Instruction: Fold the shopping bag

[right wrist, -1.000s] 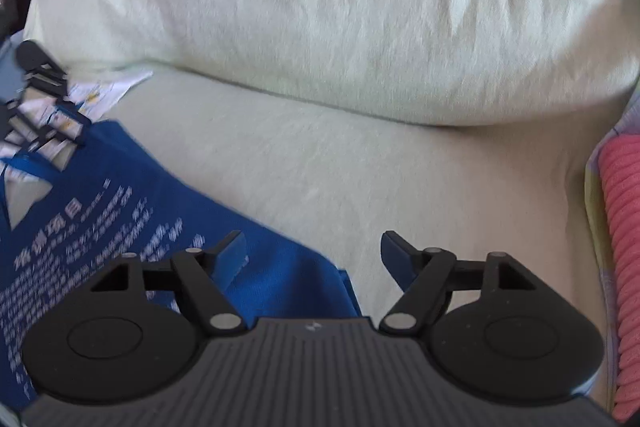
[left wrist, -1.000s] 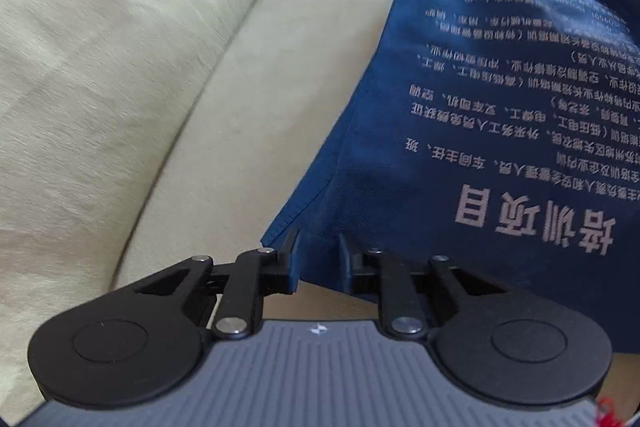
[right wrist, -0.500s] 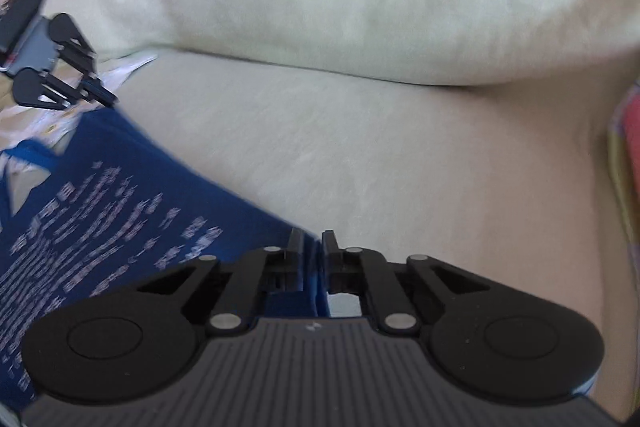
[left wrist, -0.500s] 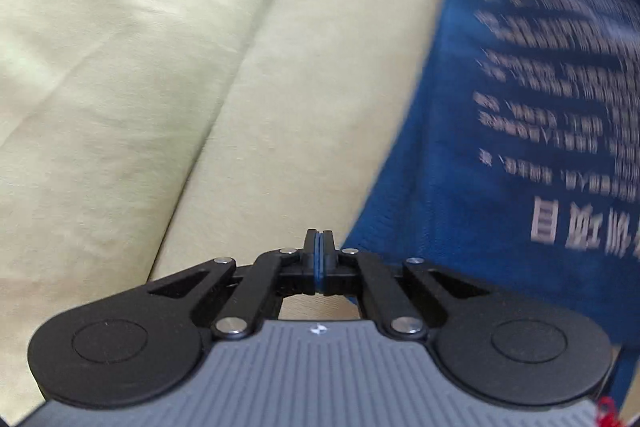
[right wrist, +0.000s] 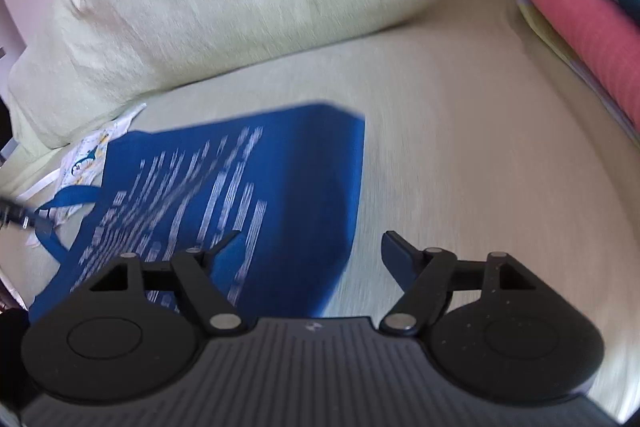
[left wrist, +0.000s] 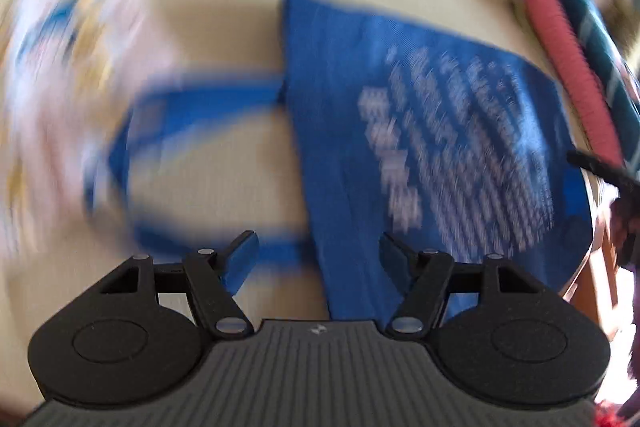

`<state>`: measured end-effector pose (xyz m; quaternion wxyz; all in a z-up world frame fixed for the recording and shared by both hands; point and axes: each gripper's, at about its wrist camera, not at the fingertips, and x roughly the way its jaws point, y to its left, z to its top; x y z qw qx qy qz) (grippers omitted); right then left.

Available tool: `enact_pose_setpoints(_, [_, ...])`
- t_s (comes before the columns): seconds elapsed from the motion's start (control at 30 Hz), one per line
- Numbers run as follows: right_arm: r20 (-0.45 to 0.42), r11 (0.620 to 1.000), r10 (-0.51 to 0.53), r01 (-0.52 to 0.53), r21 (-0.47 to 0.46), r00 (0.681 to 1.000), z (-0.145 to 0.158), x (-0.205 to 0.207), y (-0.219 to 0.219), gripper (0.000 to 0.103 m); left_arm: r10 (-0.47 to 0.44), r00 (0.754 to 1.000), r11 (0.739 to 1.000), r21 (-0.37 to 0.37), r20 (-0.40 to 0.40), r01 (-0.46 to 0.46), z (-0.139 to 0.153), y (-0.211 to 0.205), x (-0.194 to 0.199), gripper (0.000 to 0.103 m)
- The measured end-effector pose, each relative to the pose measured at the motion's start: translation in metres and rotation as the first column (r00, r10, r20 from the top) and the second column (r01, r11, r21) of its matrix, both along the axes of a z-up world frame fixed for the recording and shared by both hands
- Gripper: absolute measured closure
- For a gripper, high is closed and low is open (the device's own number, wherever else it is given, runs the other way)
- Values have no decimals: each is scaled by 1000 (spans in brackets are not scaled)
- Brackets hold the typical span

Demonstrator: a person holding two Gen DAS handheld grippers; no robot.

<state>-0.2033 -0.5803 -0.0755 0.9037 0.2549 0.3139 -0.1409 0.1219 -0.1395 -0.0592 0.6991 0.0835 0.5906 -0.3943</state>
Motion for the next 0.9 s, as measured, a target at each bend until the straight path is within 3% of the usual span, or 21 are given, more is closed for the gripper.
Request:
enact_pose_setpoints(0.2, [-5,995,-69,69,68,998,-11,-33,33,26,177,966,983,-6,-187,-181,-24,26,-28,35])
enact_pose_setpoints(0.33, [0,983,-144,143,117,990,-16,-40,47,26,245,920,967,11,-308,-254,-50,22,-44,35])
enact_pose_setpoints(0.4, [5,972,-190,187,143,982,-18,-39,51,38,266,896,955,-27,-355,-295,-57,19,-49,38])
enact_pose_setpoints(0.43, [7,965,-213,209,155,977,-20,-39,53,74,287,889,946,-39,-357,-321,-59,17,-51,40])
enact_pose_setpoints(0.47, [8,958,-235,231,168,972,-21,-38,55,95,293,893,944,-44,-343,-327,-59,14,-52,45])
enact_pose_setpoints(0.5, [9,951,-258,252,181,966,-22,-38,58,96,296,899,943,-52,-322,-329,-57,11,-53,50])
enact_pose_setpoints(0.53, [10,942,-280,273,194,960,-23,-37,60,97,290,914,944,-70,-283,-321,-53,7,-51,74])
enact_pose_setpoints(0.57, [11,933,-303,294,207,953,-24,-37,62,98,280,928,945,-99,-246,-312,-47,2,-48,85])
enact_pose_setpoints(0.63, [11,913,-347,335,233,938,-26,-36,66,98,266,947,948,-132,-179,-291,-35,-10,-40,86])
enact_pose_setpoints(0.77, [8,866,-433,413,283,902,-31,-34,75,98,213,976,960,-197,48,-200,-5,-63,-9,87])
enact_pose_setpoints(0.83, [4,838,-474,450,308,880,-33,-34,79,97,186,965,964,-223,187,-142,13,-95,10,87])
enact_pose_setpoints(0.87, [7,848,-451,427,313,892,-31,-28,86,97,186,950,966,-224,253,-129,20,-108,20,87])
enact_pose_setpoints(0.9, [13,874,-395,372,313,918,-27,-20,97,97,189,916,969,-220,353,-115,33,-128,34,85])
